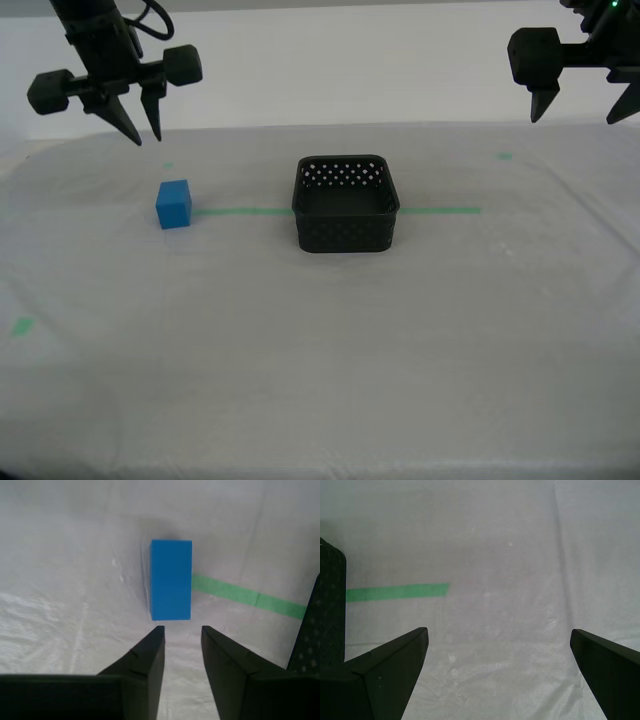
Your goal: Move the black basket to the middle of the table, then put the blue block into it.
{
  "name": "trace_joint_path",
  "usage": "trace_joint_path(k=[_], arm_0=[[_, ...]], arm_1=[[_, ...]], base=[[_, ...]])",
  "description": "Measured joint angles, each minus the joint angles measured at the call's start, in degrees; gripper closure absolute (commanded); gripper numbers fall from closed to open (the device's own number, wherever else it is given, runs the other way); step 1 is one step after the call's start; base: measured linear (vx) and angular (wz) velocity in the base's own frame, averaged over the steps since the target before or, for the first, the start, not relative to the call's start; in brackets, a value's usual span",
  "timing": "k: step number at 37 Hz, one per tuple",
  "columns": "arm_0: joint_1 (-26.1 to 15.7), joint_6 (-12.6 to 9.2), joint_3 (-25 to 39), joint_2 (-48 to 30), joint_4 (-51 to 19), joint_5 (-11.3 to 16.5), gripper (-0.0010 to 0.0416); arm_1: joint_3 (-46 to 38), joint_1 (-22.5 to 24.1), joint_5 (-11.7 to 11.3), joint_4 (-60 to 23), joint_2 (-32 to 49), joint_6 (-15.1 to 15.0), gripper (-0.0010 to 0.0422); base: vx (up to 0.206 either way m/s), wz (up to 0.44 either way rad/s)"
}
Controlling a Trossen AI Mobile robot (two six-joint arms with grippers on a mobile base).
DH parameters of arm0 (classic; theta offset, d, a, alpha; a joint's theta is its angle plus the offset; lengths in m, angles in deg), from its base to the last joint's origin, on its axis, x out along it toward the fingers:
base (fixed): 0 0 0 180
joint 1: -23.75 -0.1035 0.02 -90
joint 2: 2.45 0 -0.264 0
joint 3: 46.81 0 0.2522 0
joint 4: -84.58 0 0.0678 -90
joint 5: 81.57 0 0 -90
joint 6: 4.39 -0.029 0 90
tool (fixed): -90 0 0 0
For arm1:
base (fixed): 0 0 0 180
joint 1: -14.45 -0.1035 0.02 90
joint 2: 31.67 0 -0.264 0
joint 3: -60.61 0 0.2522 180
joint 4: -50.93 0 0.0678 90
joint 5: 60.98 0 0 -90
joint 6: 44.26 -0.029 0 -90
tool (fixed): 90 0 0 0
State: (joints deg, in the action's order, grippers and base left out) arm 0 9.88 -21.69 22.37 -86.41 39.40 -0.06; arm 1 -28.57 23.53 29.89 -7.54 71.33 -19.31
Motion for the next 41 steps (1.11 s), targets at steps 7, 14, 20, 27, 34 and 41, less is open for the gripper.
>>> trace_joint_path(k=[7,14,20,27,34,41], arm_0=[[0.07,0.02,0.0,0.0,0.02,0.0,0.0007],[0.04,0.0,0.0,0.0,0.04,0.0,0.0007],[0.0,0.0,0.0,0.0,0.07,0.0,0.0007],[0.07,0.0,0.0,0.0,0.09,0.0,0.0007],[0.0,0.0,0.0,0.0,0.09,0.0,0.0007],[0.0,-0.02,0.0,0.0,0.09,0.0,0.0007]], arm_1=[[0.0,0.04,0.59,1.44,3.06,-0.07,0.0203],[0.04,0.04,0.55,3.96,3.63,-0.11,0.0135],[0.07,0.04,0.04,5.29,3.69,-0.11,0.0087],[0.17,0.02,-0.33,6.12,5.68,-0.11,0.0053],[0.2,0.04,-0.33,6.54,9.42,-0.09,0.0051],[0.2,0.04,-0.33,8.15,12.57,0.11,0.005]], base=[[0.0,0.0],[0.0,0.0],[0.0,0.0],[0.0,0.0],[0.0,0.0],[0.0,0.0]])
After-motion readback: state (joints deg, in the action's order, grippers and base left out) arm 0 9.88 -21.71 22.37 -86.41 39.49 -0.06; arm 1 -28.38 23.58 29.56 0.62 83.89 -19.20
